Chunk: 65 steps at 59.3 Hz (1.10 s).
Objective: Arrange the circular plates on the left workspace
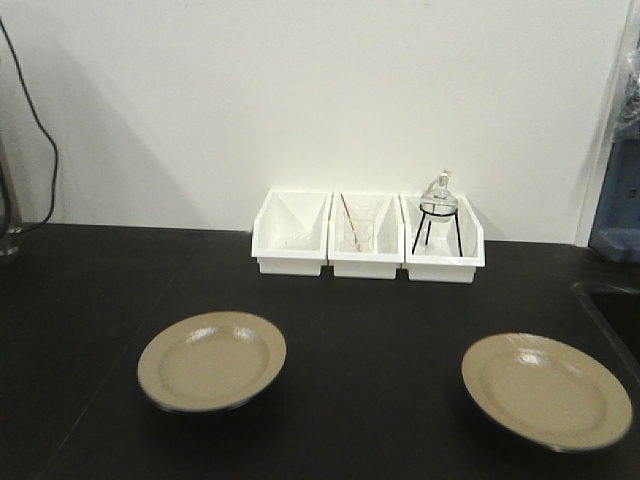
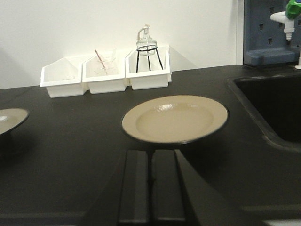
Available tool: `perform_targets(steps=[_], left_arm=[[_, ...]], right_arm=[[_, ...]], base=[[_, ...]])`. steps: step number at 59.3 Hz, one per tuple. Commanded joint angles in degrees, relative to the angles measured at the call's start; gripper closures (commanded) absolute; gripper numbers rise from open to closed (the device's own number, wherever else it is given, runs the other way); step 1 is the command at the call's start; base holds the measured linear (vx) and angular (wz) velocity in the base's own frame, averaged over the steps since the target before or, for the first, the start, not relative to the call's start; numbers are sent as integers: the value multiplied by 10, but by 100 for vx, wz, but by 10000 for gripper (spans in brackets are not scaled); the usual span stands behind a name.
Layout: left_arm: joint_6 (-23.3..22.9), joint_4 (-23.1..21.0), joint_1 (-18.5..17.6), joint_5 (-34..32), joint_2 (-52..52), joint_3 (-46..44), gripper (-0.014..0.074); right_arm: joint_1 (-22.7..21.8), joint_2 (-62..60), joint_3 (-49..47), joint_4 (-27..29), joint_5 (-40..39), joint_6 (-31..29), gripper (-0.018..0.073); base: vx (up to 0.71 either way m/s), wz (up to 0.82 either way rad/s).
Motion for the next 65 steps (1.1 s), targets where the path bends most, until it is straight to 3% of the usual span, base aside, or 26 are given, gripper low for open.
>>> perform_targets(steps=[1,33,65], left_arm=[[-6,-1,-5,-46,-9,7,594],[-6,-1,-5,-46,-9,7,594],[-6,-1,-5,-46,-9,7,594]], right_arm=[[-2,-9,4,-8,-45,-1,564],[-2,-9,4,-8,-45,-1,564],[-2,-9,4,-8,-45,-1,564]], base=[[43,-5],[33,-15],[8,-5]])
